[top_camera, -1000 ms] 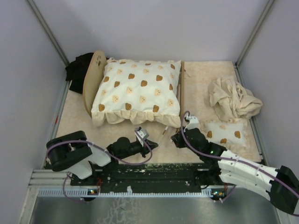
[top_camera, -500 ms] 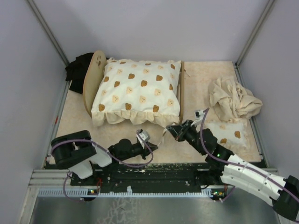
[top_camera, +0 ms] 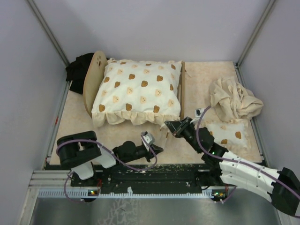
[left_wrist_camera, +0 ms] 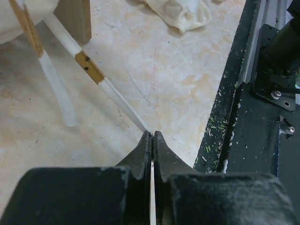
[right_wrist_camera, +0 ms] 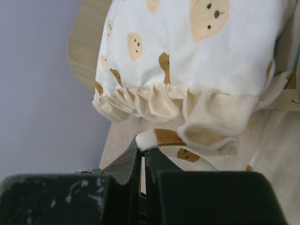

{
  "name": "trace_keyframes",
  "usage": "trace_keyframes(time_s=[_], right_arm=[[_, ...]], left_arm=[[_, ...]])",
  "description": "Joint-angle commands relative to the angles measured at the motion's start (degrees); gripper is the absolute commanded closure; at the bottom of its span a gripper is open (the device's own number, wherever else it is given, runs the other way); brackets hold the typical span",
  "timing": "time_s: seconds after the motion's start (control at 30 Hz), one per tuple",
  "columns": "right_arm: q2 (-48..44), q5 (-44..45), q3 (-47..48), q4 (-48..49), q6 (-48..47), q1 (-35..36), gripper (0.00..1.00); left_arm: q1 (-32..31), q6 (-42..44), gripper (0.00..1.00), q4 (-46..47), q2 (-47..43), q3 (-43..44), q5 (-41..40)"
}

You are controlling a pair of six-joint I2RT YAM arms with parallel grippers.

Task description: Set up the pet bed

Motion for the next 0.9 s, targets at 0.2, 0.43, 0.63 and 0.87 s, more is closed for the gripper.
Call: trace_keyframes(time_s=[0.2,0.43,0.63,0.87], right_arm=[[1.8,-1.1,8.5,-20.4,-28.1,0.3,0.85],[1.3,-6.2,17.7,-30.3,-56.1,0.3,0.71],[1.1,-11.9,21.0,-39.6,-76.7,0.3,0.68],[-2.7,-14.1,21.9,-50.0,-90.9,0.3,0.60]], left_arm=[[-0.2,-2.8,1.00,-5.0,-9.8,2.4,-1.7],[2.0,-4.8,1.00,-10.7,-15.2,5.1,-1.9],[5.0,-7.2,1.00,-13.3,-17.1,6.8,0.0],[8.5,-9.8,1.00,-13.5,-17.2,8.6,4.0]])
